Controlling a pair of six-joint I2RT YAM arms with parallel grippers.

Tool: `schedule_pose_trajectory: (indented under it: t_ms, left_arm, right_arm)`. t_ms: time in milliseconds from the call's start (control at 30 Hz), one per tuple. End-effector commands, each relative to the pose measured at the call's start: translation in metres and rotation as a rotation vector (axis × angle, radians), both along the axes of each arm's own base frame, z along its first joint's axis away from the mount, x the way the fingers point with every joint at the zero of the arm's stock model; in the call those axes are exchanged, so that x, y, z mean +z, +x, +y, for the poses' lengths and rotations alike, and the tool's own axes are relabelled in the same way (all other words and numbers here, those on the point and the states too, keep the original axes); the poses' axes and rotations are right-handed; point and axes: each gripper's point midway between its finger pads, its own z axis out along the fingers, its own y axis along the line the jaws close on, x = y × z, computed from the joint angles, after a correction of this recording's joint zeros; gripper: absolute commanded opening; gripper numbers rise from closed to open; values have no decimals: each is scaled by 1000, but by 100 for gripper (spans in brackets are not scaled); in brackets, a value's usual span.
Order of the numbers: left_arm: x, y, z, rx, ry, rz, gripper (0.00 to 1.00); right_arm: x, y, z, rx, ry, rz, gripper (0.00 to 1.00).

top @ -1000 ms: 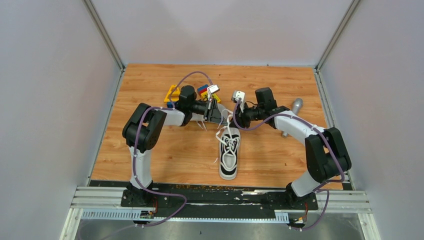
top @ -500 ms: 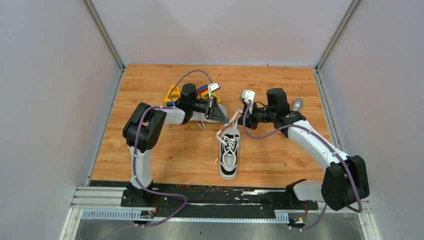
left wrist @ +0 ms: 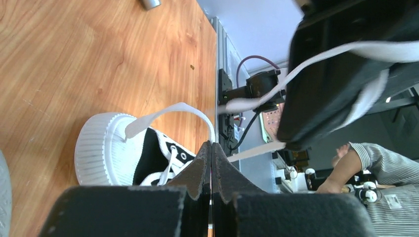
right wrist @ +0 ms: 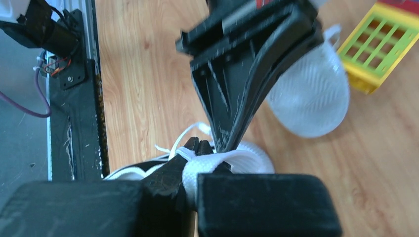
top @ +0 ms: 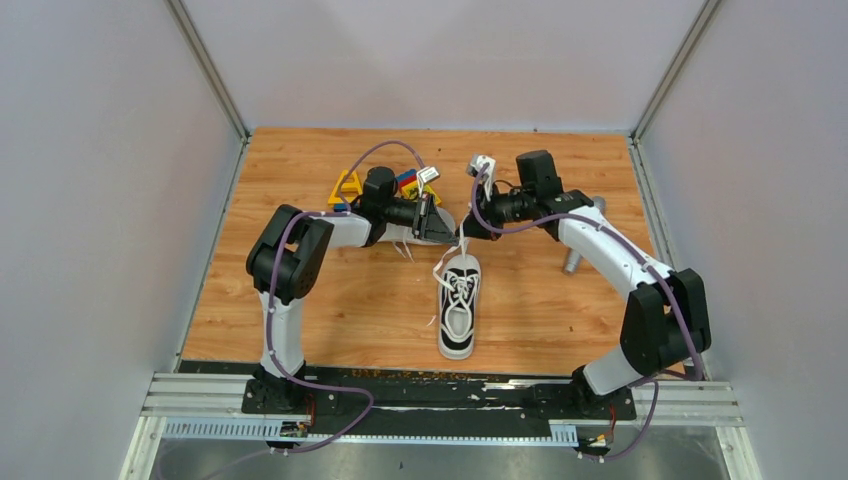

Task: Tie the shoes
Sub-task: Cross the shoelace with the shoelace.

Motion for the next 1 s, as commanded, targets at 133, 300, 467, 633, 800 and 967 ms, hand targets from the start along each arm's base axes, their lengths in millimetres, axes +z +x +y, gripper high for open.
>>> schedule_pose_trajectory:
  t_ms: [133,300,467,633,800,967]
  left_arm:
    - [5,-3,-6,-50,-53,-87,9]
    - [6,-11,-2,-65,-68,-85,18]
    - [11,-17,1,-99,-97,-109,29]
    - [14,-15,0,-102,-103,-120,37]
    - [15,-20,-3,-117,-107,-125,42]
    - [12,-23,-9,-102,-92,-105,42]
  right_arm:
    - [7,26,15,-16,8,12,0]
    - [-3,35,13,-76,-21,59,0]
    - [-13,45,10,-125,-55,69,2]
    - [-16,47,11,-137,-60,84,2]
    - [-25,51,10,-162,-74,119,2]
    - [-26,52,12,-168,-75,127,2]
